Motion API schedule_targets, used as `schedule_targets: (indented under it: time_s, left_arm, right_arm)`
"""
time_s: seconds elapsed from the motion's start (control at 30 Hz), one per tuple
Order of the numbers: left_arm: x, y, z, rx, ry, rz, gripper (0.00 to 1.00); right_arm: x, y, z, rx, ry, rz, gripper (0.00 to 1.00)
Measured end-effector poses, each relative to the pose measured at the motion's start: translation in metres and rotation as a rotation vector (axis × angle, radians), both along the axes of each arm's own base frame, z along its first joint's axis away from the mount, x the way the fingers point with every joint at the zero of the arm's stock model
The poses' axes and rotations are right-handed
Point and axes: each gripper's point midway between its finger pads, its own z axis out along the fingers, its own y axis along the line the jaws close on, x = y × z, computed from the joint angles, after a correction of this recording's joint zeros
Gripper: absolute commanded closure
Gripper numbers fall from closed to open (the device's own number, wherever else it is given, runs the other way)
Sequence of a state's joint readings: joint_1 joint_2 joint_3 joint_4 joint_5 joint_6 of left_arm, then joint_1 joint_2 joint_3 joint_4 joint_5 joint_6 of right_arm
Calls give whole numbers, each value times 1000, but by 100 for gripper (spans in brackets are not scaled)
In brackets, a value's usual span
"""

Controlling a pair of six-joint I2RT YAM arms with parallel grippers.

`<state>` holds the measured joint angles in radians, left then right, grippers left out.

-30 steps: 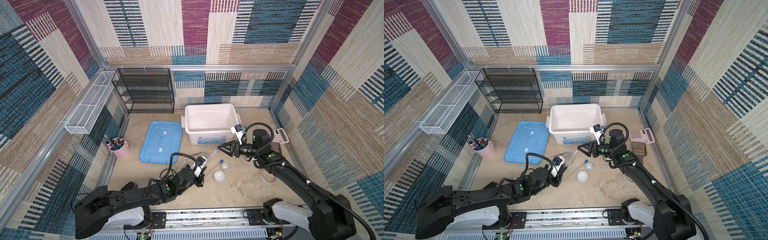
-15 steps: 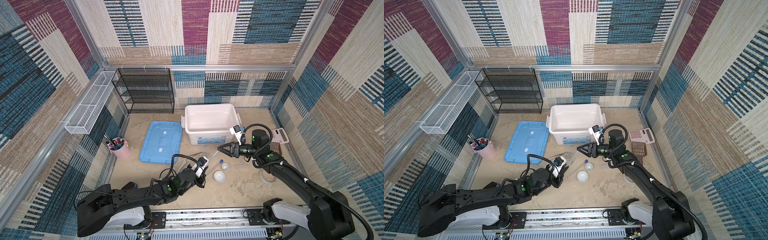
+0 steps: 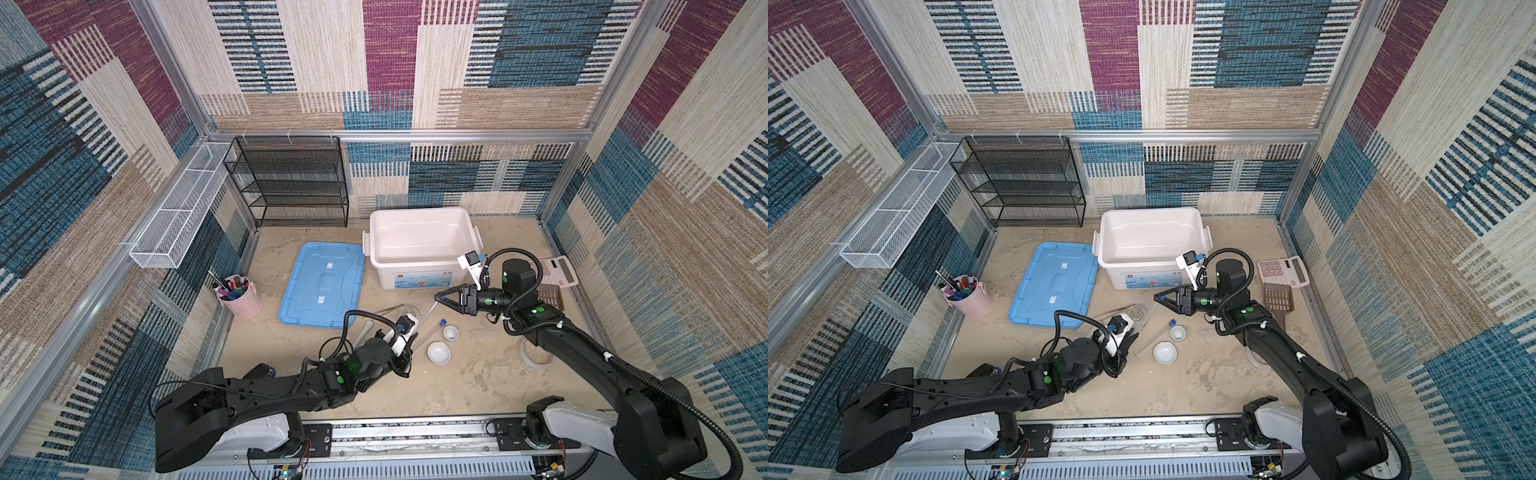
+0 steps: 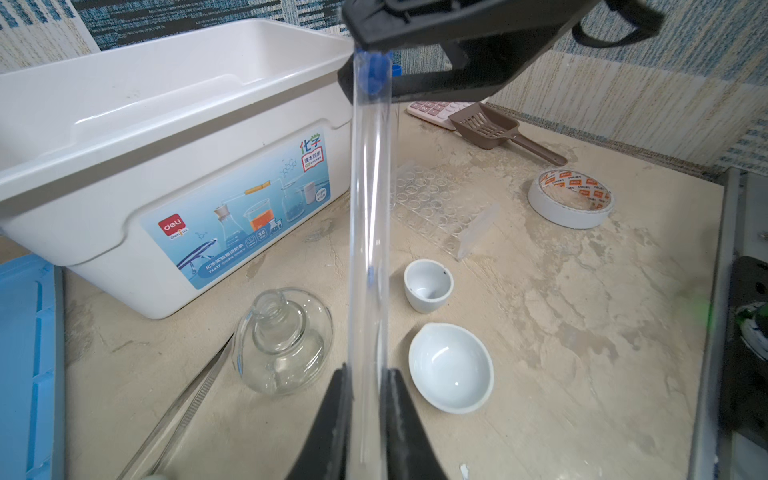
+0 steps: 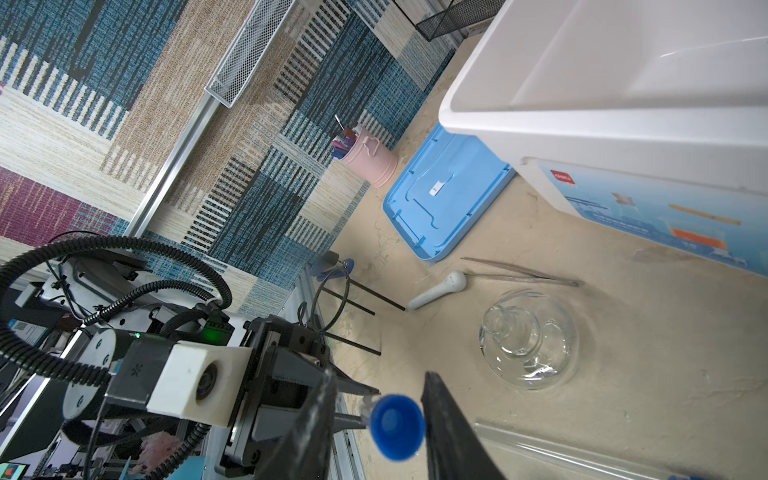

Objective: Organize the chemistry lab equipment

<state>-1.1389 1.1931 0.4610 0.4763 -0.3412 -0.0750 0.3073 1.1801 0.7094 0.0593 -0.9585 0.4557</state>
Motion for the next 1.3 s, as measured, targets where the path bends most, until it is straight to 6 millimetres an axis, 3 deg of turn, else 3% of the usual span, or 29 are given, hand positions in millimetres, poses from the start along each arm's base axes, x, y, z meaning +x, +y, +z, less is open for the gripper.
schedule_targets:
  time_s: [0.8,1.2,1.3]
  left_arm:
    - [3,-2,-2,-6,-13,13,88]
    - [3,-5,-5,-4,-15,10,88]
    - [3,-5,-4,-5,-15,10,72]
  right_arm:
    - [-6,1,-3,11,15,23,73]
    - [-6,0,-3,4,3,13,83]
    - [-5,-1,-3,1,0,3,85]
